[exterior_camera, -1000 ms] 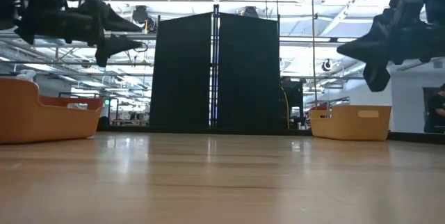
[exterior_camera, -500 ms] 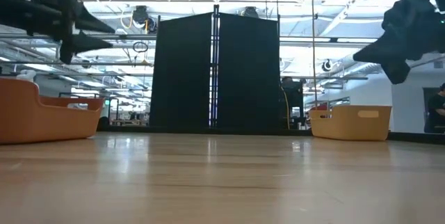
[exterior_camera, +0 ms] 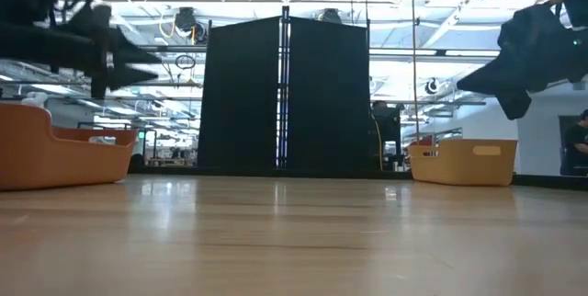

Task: Sort blocks
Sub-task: Return to Home Position

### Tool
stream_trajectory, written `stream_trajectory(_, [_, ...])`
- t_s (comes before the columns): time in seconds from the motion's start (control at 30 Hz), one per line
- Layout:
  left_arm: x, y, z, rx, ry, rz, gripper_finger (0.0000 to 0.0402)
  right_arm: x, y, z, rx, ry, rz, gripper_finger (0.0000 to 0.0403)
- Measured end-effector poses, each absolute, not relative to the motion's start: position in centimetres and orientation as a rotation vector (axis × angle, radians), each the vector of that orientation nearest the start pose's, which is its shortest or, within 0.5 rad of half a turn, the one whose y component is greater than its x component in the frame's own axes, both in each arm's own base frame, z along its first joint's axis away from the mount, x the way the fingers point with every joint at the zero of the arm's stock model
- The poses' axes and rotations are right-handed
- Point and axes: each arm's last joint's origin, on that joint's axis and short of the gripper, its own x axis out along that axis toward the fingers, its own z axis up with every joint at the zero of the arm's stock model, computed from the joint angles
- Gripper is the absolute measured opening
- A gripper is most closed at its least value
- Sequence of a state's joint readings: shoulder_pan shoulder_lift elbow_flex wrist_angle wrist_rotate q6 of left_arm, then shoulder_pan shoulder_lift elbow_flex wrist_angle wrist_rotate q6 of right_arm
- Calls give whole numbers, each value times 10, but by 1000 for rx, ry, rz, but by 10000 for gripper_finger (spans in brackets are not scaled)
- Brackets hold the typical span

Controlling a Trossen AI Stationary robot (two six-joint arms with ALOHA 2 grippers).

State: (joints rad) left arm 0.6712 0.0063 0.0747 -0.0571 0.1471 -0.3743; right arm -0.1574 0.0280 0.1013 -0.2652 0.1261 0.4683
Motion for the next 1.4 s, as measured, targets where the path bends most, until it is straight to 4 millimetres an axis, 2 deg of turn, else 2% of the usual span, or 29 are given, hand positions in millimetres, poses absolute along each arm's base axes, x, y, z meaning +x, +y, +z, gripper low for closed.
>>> stream_trajectory(0.07, [77,56,171,-346,-70,525,205,90,-18,170,412,135,-323,0])
stream_trajectory(0.2, [79,59,168,-300,-39,561,205,91,-18,168,322,174,-318,0])
stream_trajectory(0.47, [79,61,166,-141,35,617,205,92,-18,168,317,177,-317,0])
stream_trajectory(1.4, [79,61,166,-145,32,618,205,91,-18,168,327,175,-320,0])
